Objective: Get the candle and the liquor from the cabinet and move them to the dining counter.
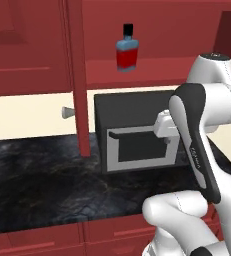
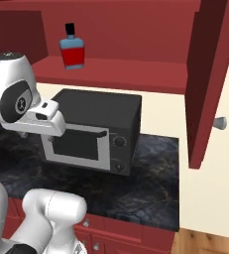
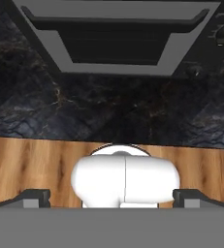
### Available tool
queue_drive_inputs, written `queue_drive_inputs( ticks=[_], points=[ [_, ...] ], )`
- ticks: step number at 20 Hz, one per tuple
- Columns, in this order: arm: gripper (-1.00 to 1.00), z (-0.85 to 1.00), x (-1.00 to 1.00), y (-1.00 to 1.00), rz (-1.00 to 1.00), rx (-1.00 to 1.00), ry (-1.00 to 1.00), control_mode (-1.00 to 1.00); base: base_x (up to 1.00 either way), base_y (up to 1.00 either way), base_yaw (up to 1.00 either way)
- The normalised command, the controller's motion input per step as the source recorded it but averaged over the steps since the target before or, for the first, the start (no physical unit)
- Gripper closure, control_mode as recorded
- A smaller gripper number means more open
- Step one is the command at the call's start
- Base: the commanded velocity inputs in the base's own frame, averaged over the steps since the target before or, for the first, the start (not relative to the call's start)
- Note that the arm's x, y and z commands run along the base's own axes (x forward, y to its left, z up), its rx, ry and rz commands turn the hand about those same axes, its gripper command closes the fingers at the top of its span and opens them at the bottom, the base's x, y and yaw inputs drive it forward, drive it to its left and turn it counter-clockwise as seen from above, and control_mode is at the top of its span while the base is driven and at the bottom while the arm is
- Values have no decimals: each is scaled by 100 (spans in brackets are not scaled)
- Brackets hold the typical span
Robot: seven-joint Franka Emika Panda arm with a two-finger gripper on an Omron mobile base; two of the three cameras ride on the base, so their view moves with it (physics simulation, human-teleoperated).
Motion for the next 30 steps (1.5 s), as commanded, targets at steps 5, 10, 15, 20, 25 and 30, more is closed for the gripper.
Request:
queue_drive_inputs(
  ticks=[5,10,15,20,25,30],
  points=[
    [-100,0,0,0,0,0,0,100,25,0,-14],
    [-100,0,0,0,0,0,0,100,24,0,-19],
    [-100,0,0,0,0,0,0,100,15,0,-15],
    [-100,0,0,0,0,0,0,100,0,0,0],
    [-100,0,0,0,0,0,-1,-100,0,0,0],
    [-100,9,-14,0,1,-6,-23,-100,0,0,0]
  ],
)
